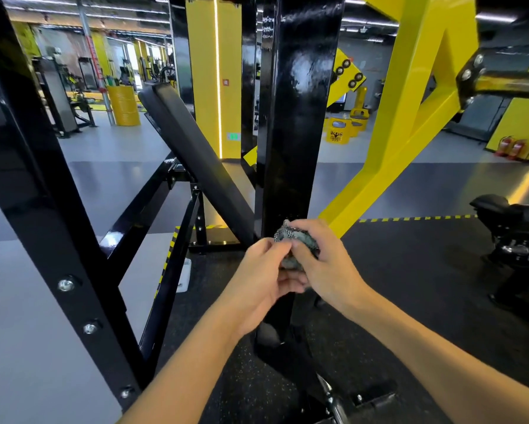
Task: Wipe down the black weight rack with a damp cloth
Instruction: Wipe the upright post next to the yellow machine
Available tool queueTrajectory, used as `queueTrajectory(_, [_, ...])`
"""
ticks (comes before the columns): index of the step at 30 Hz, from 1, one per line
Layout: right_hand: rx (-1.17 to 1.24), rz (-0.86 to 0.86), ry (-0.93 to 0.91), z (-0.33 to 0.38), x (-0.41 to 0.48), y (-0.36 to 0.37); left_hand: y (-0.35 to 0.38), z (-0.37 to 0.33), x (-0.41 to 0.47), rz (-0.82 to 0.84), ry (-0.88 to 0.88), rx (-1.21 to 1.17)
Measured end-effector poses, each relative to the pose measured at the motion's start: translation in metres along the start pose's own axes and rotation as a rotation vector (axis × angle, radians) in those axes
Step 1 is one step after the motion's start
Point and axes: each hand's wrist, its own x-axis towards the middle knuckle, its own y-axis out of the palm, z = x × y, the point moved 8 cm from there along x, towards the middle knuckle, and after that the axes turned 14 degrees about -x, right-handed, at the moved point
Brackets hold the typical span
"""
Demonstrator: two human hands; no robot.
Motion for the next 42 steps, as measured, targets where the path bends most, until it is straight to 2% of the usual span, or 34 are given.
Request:
queueTrajectory(3, [-0.143,0.181,-0.136,0.007,-0.010,0.009,-0.012,-0.004,-0.002,-0.070,0.071,-0.094])
queueTrajectory(5, [-0.319,0.190,-0.278,0.015,-0.014,0.008,-0.017,-0.009,-0.006,-0.107,0.114,0.006])
queueTrajectory(9, [-0.393,0.084,-0.347,0.021,-0.006,-0.008,0.000,-0.027,-0.019,-0.101,0.198,0.346])
queueTrajectory(11, [-0.442,0.017,-0.433,0.027,0.003,-0.022,0.004,-0.045,-0.023,-0.188,0.317,0.450])
queueTrajectory(13, [-0.483,-0.131,-0.544,0.041,0.016,-0.041,0.003,-0.064,-0.024,-0.320,0.486,0.467])
queueTrajectory(15, [-0.520,-0.287,-0.641,0.063,0.033,-0.057,0.006,-0.077,-0.020,-0.380,0.607,0.500])
queueTrajectory(17, [-0.563,-0.391,-0.702,0.082,0.056,-0.064,0.014,-0.083,-0.008,-0.314,0.658,0.490])
queueTrajectory(20, [-0.665,-0.466,-0.762,0.090,0.078,-0.057,0.022,-0.079,0.008,-0.173,0.639,0.424])
queueTrajectory(26, [-0.937,-0.354,-0.993,0.048,0.040,-0.003,0.000,-0.056,0.027,-0.111,0.670,0.376])
queueTrajectory(31, [-0.847,-0.611,-0.827,0.026,0.036,0.004,-0.006,-0.050,0.043,-0.007,0.848,0.362])
queueTrajectory(34, [-0.937,-0.637,-0.842,-0.001,0.023,0.033,-0.006,-0.046,0.048,0.064,0.996,0.373])
queueTrajectory(38, [-0.884,-0.827,-0.833,-0.005,0.026,0.030,-0.011,-0.036,0.061,0.169,1.051,0.343])
queueTrajectory(40, [-0.876,-0.802,-0.867,-0.016,0.018,0.047,-0.014,-0.033,0.063,0.208,1.053,0.345])
queueTrajectory(42, [-0.904,-0.773,-0.933,-0.026,0.007,0.060,-0.020,-0.030,0.058,0.158,1.089,0.398])
